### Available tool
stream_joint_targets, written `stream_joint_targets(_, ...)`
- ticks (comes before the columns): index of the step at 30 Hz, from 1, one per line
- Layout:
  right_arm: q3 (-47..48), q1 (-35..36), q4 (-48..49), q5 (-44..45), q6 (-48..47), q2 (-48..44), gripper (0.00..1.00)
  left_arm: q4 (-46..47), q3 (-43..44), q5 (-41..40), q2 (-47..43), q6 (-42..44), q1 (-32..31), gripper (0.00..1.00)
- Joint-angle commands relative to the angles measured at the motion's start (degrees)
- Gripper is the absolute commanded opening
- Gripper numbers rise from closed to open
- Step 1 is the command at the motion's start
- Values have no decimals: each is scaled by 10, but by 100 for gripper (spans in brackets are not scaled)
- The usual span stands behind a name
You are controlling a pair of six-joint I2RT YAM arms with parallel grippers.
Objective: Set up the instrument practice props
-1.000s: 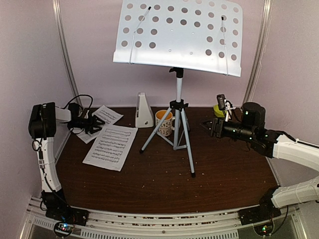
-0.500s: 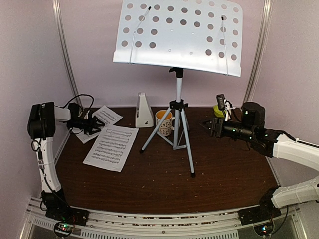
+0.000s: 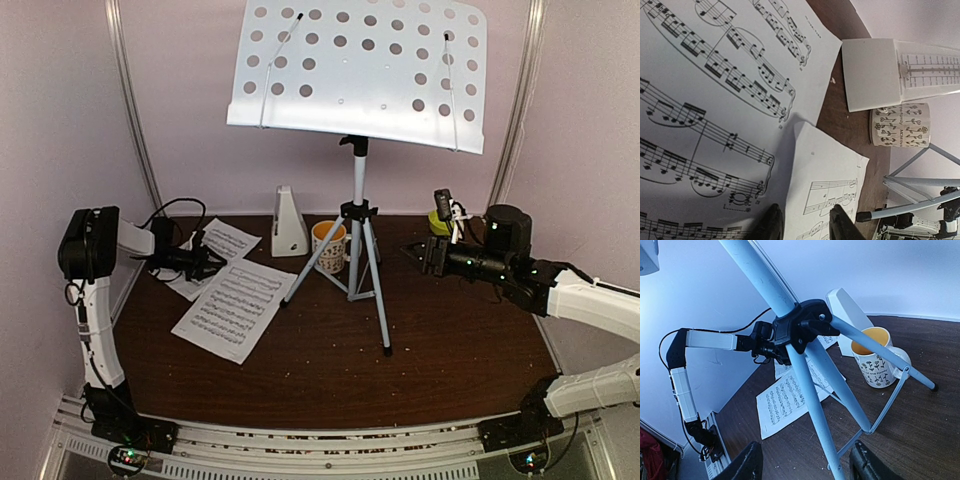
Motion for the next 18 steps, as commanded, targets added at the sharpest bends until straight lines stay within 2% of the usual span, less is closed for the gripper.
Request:
stream_joint_targets(1, 11, 4, 13, 6, 5, -4, 60, 90, -39, 22, -28, -50, -20, 29)
stream_joint_targets(11, 12, 4, 13, 9, 5, -6, 60, 160, -87, 37, -61, -69, -43, 14)
stream_joint_targets(14, 15, 4, 12, 9, 5, -7, 60, 191, -110, 29, -88, -84, -45, 4)
stream_joint_targets(15, 15, 5, 11, 8, 4, -7, 60, 192, -116, 21, -100, -83, -45, 0)
stream_joint_targets(18, 21, 5, 6, 7, -1, -10, 60, 139, -121, -11, -145, -32, -48, 0)
